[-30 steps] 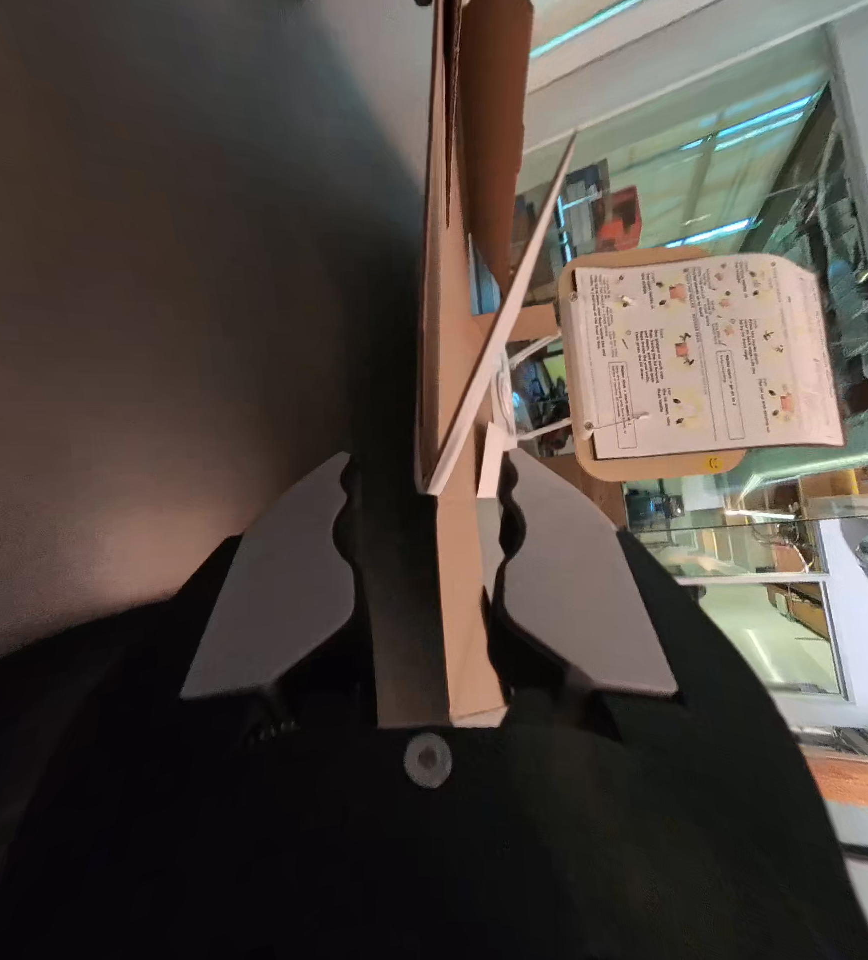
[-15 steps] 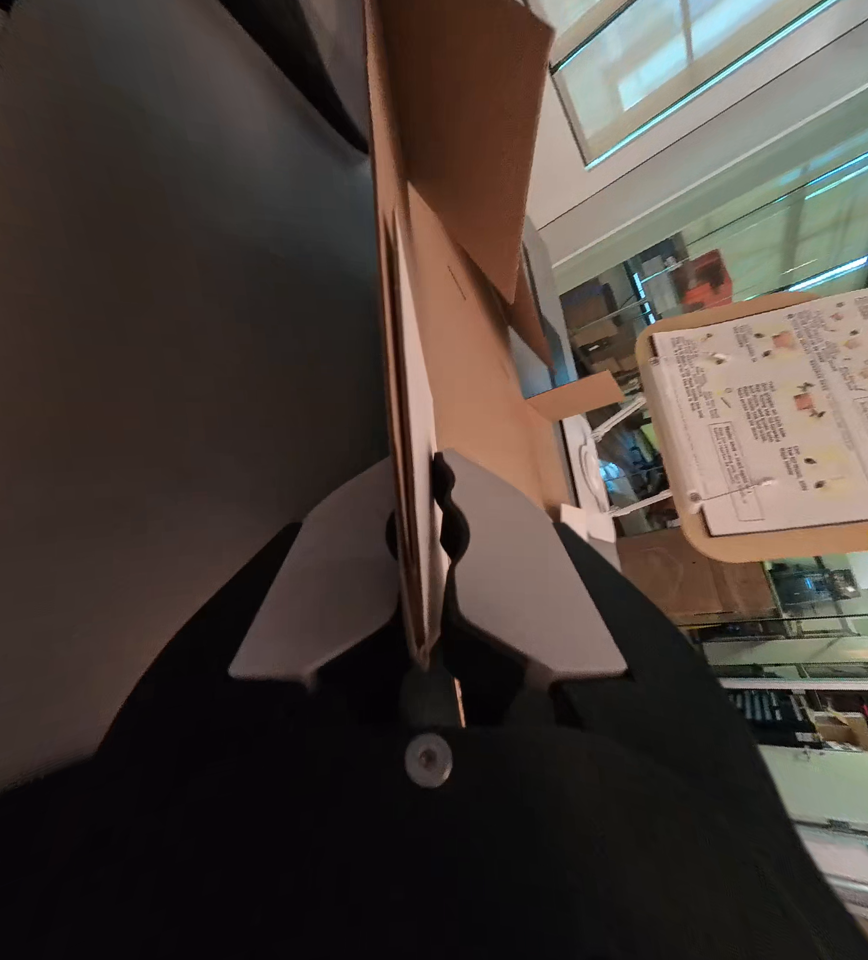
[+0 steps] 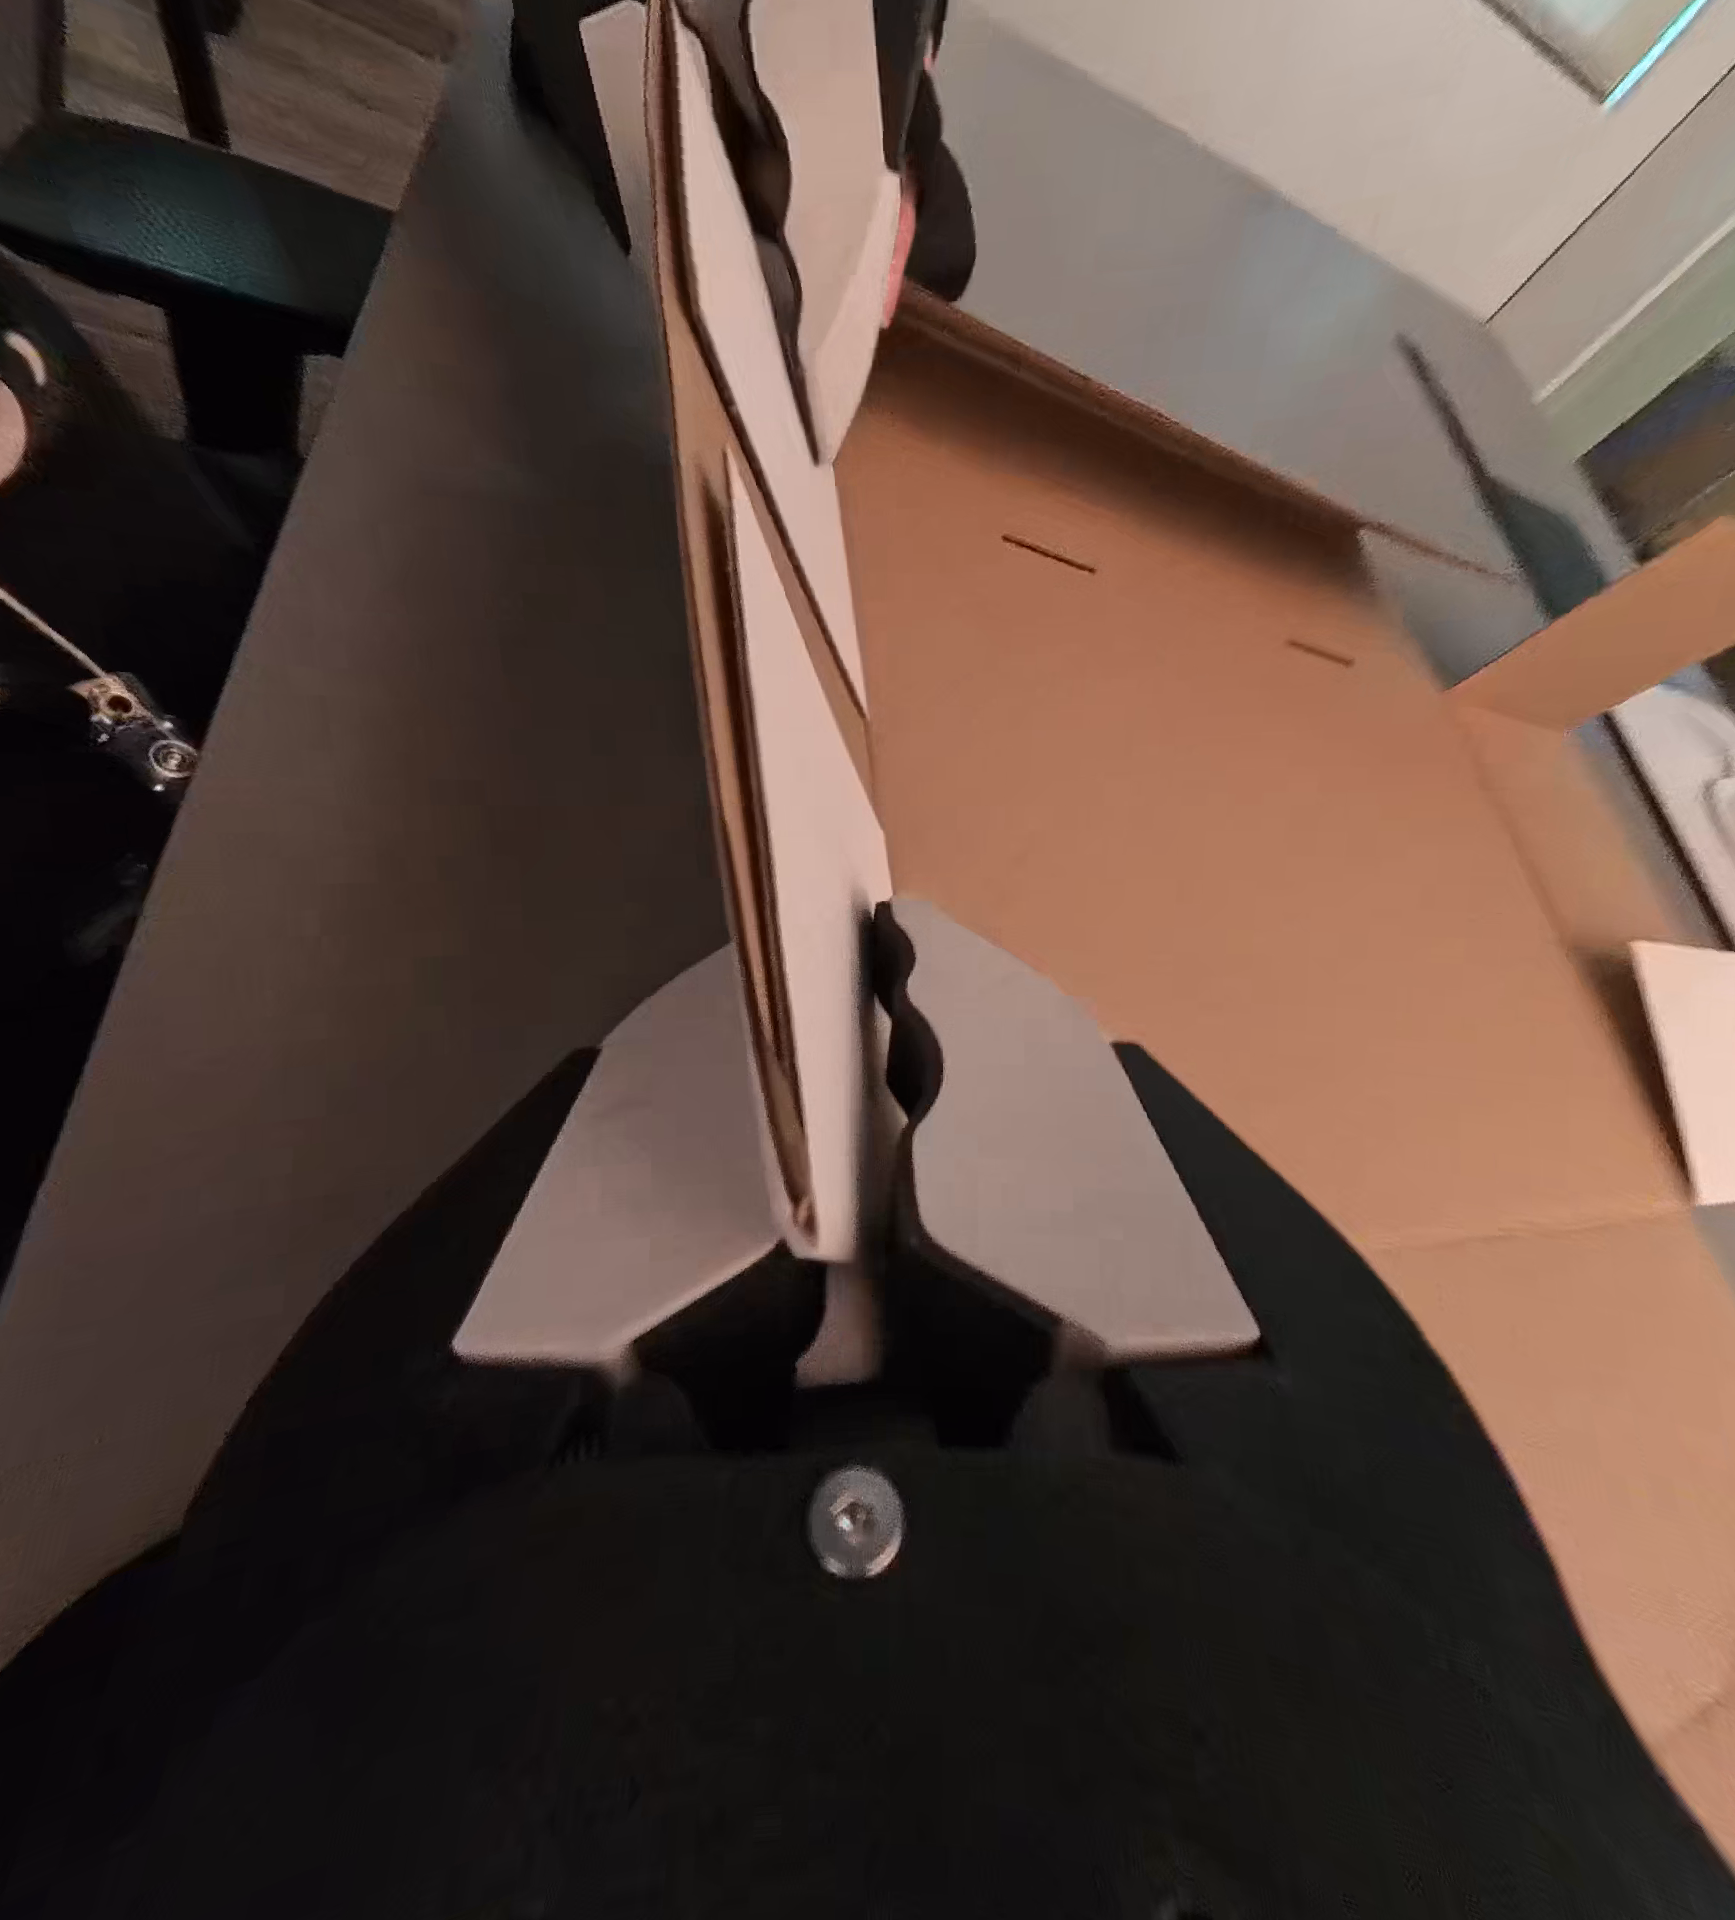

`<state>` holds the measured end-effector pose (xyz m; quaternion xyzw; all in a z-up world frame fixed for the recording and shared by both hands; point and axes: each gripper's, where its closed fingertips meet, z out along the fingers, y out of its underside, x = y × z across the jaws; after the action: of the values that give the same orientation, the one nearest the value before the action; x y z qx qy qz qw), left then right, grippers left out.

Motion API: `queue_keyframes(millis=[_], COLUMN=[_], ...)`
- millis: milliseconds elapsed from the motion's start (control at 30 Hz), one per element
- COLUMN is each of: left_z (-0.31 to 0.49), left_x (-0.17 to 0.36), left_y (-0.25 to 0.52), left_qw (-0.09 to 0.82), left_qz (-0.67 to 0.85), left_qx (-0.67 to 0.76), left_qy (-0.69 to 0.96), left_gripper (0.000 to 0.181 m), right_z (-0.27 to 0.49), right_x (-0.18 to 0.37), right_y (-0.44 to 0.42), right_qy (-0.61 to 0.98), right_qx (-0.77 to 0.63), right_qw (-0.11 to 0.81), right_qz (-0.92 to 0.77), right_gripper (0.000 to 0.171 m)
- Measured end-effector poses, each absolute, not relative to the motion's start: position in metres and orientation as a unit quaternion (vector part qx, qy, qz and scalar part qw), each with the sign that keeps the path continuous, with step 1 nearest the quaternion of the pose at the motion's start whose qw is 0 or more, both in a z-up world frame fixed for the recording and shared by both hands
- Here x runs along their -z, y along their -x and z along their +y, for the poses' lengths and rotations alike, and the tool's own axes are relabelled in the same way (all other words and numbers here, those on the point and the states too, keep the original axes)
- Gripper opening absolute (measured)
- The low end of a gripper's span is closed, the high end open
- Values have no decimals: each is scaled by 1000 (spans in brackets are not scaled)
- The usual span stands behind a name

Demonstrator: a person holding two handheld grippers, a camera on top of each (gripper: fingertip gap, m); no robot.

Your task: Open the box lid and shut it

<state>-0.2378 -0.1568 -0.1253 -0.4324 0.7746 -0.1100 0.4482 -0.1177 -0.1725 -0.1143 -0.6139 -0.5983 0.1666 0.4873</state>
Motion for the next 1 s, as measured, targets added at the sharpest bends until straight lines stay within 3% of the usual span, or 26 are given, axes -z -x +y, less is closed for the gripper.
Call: queue_keyframes(millis=[133,233,400,533,600,867,1000], left_z=[-150,-147,-162,-167,-169,-173,-166], left_x=[118,98,87,82,78,93,98], left_y=[237,234,235,238,241,241,240], left_qw=[438,502,500,477,484,225,177], left_qz=[748,710,697,689,696,545,509], left_qx=[134,153,187,205,196,492,530], left_qy=[481,470,478,507,493,640,654], left_gripper=[5,10,10,28,28,59,59], right_z=[-168,-165,-169,-170,-171,-171,-169], right_x=[109,97,100,105,106,108,111], right_y=[118,115,112,111,113,114,113], right_qy=[649,636,644,645,641,635,636], right_qx=[-224,-230,-257,-245,-240,-219,-206], right_qw=[450,473,466,461,464,470,464], right_qz=[-572,-565,-550,-558,-562,-573,-581], right_gripper=[7,6,8,8,8,8,13])
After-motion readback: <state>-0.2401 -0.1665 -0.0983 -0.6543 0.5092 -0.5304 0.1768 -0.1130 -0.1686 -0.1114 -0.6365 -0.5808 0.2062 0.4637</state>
